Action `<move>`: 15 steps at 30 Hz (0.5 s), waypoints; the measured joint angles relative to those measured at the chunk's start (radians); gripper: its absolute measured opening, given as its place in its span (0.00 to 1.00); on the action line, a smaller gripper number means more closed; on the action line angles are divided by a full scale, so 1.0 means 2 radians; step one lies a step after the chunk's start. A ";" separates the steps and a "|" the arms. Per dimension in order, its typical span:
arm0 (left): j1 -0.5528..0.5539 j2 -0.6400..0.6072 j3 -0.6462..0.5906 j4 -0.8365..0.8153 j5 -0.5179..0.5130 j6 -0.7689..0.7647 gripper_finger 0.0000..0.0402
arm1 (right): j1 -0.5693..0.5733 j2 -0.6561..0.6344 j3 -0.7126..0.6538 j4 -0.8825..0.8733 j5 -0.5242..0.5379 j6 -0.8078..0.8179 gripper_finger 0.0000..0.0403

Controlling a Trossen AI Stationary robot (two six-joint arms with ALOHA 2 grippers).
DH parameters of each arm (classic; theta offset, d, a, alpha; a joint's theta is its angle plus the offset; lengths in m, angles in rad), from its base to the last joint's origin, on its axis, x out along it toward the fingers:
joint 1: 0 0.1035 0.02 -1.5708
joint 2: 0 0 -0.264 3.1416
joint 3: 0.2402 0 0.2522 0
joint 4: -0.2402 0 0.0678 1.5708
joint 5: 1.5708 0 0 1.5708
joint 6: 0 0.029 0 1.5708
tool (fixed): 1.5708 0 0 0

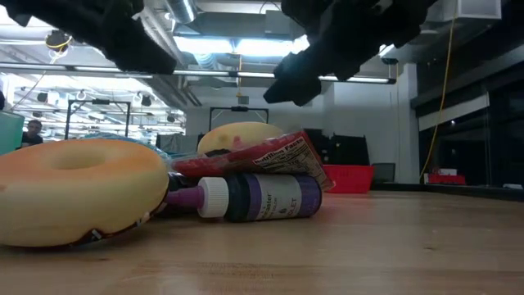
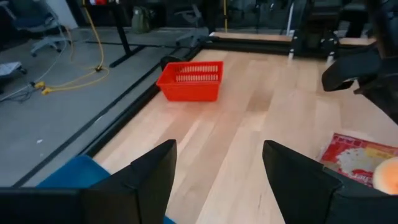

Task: Pick & Place Food Item
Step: Put the orange donut into the red bin

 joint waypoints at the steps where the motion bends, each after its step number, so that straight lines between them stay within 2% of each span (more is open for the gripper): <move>1: 0.002 -0.005 -0.004 -0.001 0.000 -0.002 0.58 | 0.000 0.000 0.000 0.003 -0.004 0.000 0.61; 9: 0.020 -0.009 -0.027 0.008 0.018 -0.011 0.58 | 0.000 0.002 0.000 0.008 -0.015 -0.002 0.61; 15: 0.029 -0.008 -0.031 0.019 0.020 -0.007 0.58 | -0.002 0.044 0.001 0.053 -0.042 -0.002 0.61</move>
